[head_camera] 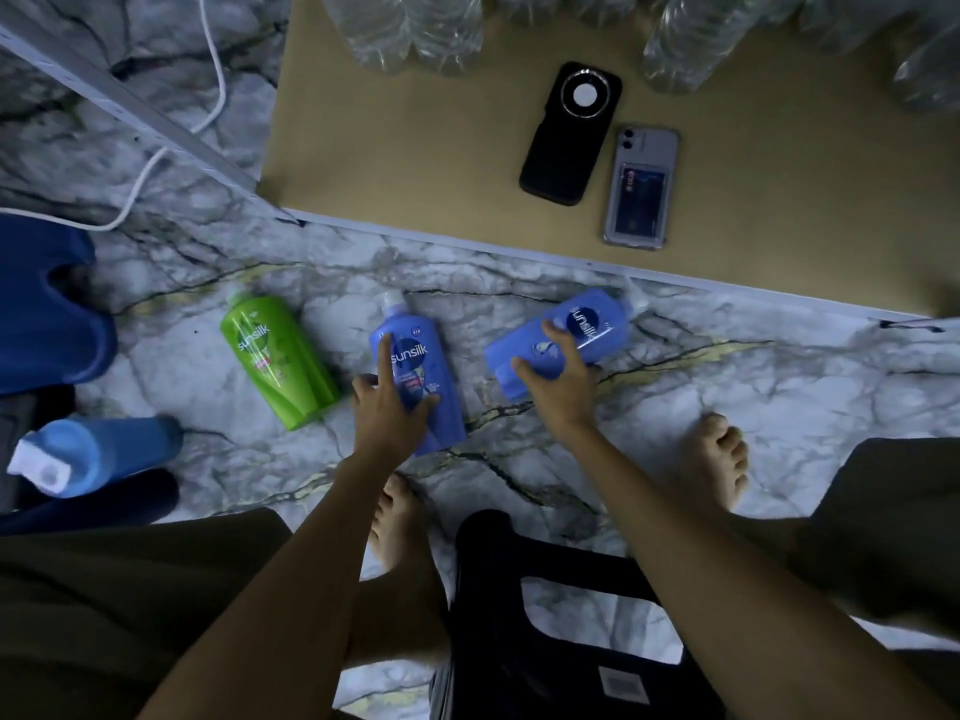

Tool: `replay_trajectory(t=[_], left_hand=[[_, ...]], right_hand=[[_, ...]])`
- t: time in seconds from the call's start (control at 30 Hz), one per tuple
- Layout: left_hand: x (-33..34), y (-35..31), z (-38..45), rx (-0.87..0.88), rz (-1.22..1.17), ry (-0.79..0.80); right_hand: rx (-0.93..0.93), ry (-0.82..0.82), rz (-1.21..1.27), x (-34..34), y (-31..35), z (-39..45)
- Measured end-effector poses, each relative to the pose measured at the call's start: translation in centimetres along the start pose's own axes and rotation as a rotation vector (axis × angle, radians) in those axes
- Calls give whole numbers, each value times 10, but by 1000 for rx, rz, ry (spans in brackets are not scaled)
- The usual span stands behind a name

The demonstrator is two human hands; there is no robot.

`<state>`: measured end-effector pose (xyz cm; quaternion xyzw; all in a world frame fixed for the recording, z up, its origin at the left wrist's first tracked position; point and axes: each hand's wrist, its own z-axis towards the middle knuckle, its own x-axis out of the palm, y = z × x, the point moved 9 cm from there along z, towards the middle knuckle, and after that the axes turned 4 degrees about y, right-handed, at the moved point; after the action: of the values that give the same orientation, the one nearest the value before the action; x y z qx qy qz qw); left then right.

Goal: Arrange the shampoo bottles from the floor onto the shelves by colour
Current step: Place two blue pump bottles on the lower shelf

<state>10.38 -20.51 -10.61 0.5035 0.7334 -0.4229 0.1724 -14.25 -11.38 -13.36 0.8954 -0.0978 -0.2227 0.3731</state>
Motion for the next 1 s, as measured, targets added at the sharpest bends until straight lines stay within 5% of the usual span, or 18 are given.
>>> replay_trajectory(t=[0.13, 0.43, 0.57, 1.0], left_hand=[[15, -1, 2, 27, -158, 98], [28, -4, 32, 38, -180, 286], [38, -19, 26, 57, -318, 372], [63, -32, -2, 167, -450, 449]], right_hand=[[-6, 221, -139, 11, -17, -15], [33, 4, 111, -15, -2, 0], [34, 31, 174, -19, -6, 5], [-66, 366, 33, -12, -17, -16]])
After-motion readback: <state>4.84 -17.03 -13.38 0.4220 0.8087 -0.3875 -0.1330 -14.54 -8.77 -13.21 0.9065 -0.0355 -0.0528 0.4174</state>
